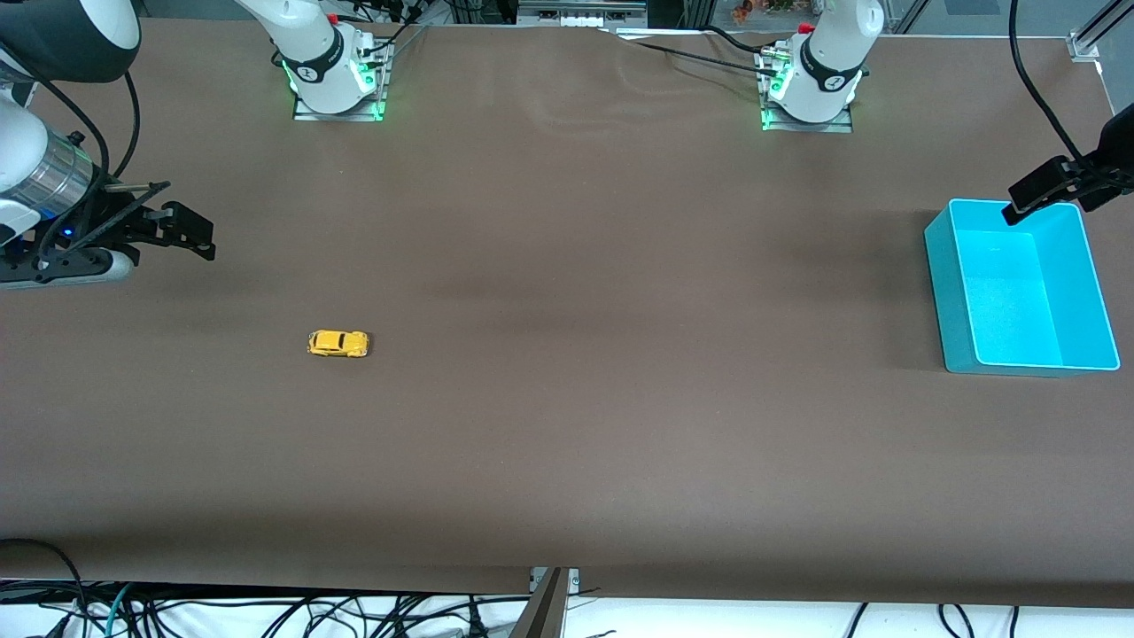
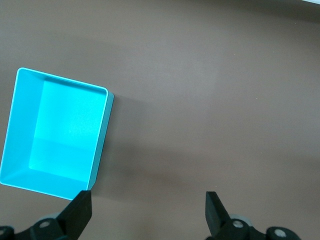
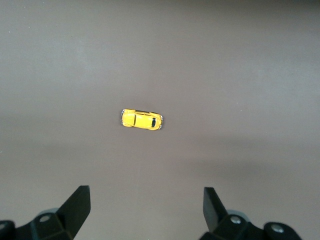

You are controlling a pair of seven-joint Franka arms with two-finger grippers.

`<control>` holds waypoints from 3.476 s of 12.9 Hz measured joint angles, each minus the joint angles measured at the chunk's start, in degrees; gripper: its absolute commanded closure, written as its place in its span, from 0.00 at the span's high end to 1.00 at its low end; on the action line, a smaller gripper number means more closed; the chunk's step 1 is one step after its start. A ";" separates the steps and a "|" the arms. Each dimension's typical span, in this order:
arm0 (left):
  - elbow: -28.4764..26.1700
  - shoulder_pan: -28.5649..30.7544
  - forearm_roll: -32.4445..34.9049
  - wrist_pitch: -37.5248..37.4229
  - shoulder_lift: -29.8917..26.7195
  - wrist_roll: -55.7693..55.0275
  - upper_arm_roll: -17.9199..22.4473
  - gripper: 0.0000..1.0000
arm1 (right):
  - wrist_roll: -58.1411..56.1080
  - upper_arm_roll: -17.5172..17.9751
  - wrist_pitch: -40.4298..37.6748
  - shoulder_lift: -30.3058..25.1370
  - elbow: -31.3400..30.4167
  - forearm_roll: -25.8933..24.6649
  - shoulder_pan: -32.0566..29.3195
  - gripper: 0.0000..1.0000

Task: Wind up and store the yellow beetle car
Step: 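Reach the right gripper over the yellow beetle car, then lower the right gripper and close it on the yellow car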

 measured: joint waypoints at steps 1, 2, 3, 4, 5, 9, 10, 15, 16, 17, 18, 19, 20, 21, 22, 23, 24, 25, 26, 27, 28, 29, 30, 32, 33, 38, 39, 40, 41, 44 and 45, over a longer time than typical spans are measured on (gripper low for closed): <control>0.00 0.00 0.00 0.00 0.00 0.00 0.00 1.00 | 0.00 0.00 0.00 0.00 0.00 0.00 0.00 1.00; 0.00 0.00 0.00 0.00 0.00 0.00 0.00 1.00 | 0.00 0.00 0.00 0.00 0.00 0.00 0.00 1.00; 0.00 0.00 0.00 0.00 0.00 0.00 0.00 1.00 | 0.00 0.00 0.00 0.00 0.00 0.00 0.00 1.00; 0.00 0.00 0.00 0.00 0.00 0.00 -0.01 1.00 | 0.00 0.00 0.00 0.00 0.00 0.00 0.00 1.00; 0.00 0.00 0.00 0.00 0.00 0.00 -0.01 1.00 | 0.00 0.00 0.00 0.00 0.00 0.00 0.00 1.00; 0.00 0.00 0.00 0.00 0.00 0.00 -0.01 1.00 | 0.00 -0.01 0.04 0.00 0.01 0.00 -0.02 1.00; 0.00 0.00 0.00 0.00 0.00 0.00 -0.01 1.00 | 0.00 -0.02 0.04 0.00 0.01 0.00 -0.03 1.00; 0.00 0.00 0.00 0.00 0.00 0.00 -0.01 1.00 | -0.01 -0.03 0.04 0.19 0.01 0.00 -0.06 1.00; 0.00 0.00 0.00 0.00 0.00 0.00 -0.01 1.00 | -0.04 -0.01 0.01 0.68 -0.01 0.00 -0.04 1.00; 0.01 0.00 0.00 0.00 0.00 0.00 -0.01 1.00 | -0.05 0.04 -0.02 1.57 -0.04 0.00 0.04 1.00; 0.02 0.00 0.00 0.00 0.00 0.00 -0.01 1.00 | -0.05 0.13 -0.03 2.64 -0.04 0.00 0.17 1.00; 0.03 0.00 0.00 0.00 0.00 0.00 -0.01 1.00 | -0.05 0.24 -0.03 3.68 -0.04 0.00 0.27 1.00; 0.04 0.00 0.00 0.00 0.00 0.00 -0.01 1.00 | -0.24 0.33 -0.03 4.33 -0.04 -0.03 0.35 1.00; 0.05 0.00 0.00 0.00 0.00 0.00 -0.01 1.00 | -1.03 0.41 -0.41 4.69 -0.02 -0.09 0.37 1.00; 0.05 0.00 0.00 0.00 0.00 0.00 -0.01 1.00 | -2.46 0.49 -1.47 4.89 -0.03 -0.11 0.41 1.00; 0.06 0.00 0.00 0.00 0.00 0.00 -0.01 1.00 | -3.70 0.57 -2.59 5.21 -0.03 -0.16 0.56 1.00; 0.07 0.00 0.00 0.00 0.00 0.00 -0.01 1.00 | -5.69 0.67 -3.24 5.74 -0.06 -0.22 0.76 1.00; 0.07 0.01 0.00 0.00 0.00 0.00 -0.01 1.00 | -9.70 0.72 -3.48 6.63 -0.11 -0.31 0.93 1.00; 0.08 0.01 0.00 0.00 0.00 0.00 -0.01 1.00 | -15.26 0.72 -3.36 7.90 -0.16 -0.39 1.00 1.00; 0.09 0.01 0.00 0.00 0.00 0.00 -0.01 1.00 | -21.03 0.70 -2.79 9.50 -0.20 -0.42 0.97 1.00; 0.11 0.01 0.00 0.00 0.00 0.00 -0.01 1.00 | -26.49 0.67 -1.56 11.31 -0.26 -0.45 0.93 1.00; 0.17 0.01 0.00 0.00 0.00 0.00 -0.01 1.00 | -31.71 0.65 0.21 13.08 -0.38 -0.48 0.91 1.00; 0.29 0.01 0.00 0.00 0.00 0.00 -0.01 1.00 | -37.08 0.65 2.41 14.66 -0.64 -0.50 0.90 1.00; 0.47 0.01 0.00 0.00 0.00 0.00 -0.01 1.00 | -47.49 0.65 7.38 16.70 -1.74 -0.52 0.90 1.00; 0.52 0.01 0.00 0.00 0.00 0.00 -0.01 1.00 | -52.06 0.65 10.15 17.26 -2.81 -0.52 0.91 1.00; 0.56 0.02 0.00 0.00 0.00 0.00 -0.01 1.00 | -68.35 0.76 30.71 17.75 -15.28 -0.52 1.06 1.00; 0.56 0.02 0.00 0.00 0.00 0.00 -0.01 1.00 | -69.99 0.83 35.26 17.78 -18.41 -0.52 1.08 1.00; 0.57 0.02 0.00 0.00 0.00 0.00 -0.01 1.00 | -71.04 0.98 39.70 17.77 -21.45 -0.52 1.09 1.00; 0.57 0.02 0.00 0.00 0.00 0.00 -0.01 1.00 | -72.15 1.27 44.02 17.76 -24.38 -0.52 1.13 1.00; 0.58 0.02 0.00 0.00 0.00 0.00 -0.01 1.00 | -75.90 2.09 55.79 17.82 -31.32 -0.53 1.29 1.00; 0.58 0.02 0.00 0.00 0.00 0.00 -0.01 1.00 | -76.95 2.18 58.45 17.96 -32.82 -0.53 1.29 0.99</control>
